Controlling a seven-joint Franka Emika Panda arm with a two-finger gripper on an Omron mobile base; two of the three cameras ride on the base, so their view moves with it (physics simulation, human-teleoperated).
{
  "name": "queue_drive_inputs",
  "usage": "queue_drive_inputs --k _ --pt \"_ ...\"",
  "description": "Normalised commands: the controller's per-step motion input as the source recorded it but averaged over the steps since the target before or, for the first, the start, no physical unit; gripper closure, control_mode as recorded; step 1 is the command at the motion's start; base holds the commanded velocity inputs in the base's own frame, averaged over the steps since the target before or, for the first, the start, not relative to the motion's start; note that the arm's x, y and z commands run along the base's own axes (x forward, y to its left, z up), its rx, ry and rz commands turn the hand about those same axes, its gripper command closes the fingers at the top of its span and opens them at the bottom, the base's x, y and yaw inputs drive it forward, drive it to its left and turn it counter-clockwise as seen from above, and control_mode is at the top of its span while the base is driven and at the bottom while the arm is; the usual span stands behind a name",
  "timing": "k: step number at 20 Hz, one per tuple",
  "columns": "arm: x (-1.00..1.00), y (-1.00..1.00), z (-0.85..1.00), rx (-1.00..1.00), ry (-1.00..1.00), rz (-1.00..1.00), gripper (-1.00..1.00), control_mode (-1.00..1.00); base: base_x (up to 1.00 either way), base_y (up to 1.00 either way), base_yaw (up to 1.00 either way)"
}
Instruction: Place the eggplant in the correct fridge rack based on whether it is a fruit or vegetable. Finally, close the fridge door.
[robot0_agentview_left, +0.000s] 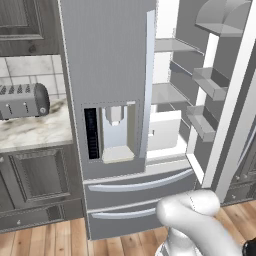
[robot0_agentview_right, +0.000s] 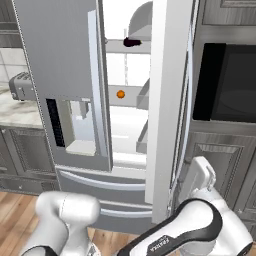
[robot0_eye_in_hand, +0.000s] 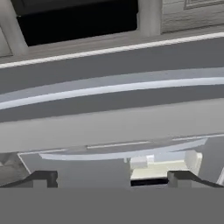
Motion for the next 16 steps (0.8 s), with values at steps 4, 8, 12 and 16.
queue_drive_inputs --k 4,8,12,16 --pt "0.90 -0.37 -0.36 0.11 0.09 0.00 -1.00 -1.00 0.00 0.00 0.00" --pt "0.90 -0.39 -0.25 0.07 0.10 0.00 -1.00 -1.00 0.00 0.00 0.00" --pt "0.83 -0.63 -0.34 0.10 0.04 0.02 -1.00 -1.00 0.00 0.00 0.00" --pt "0.80 -0.50 -0.32 0.11 0.03 0.05 -1.00 -1.00 0.00 0.00 0.00"
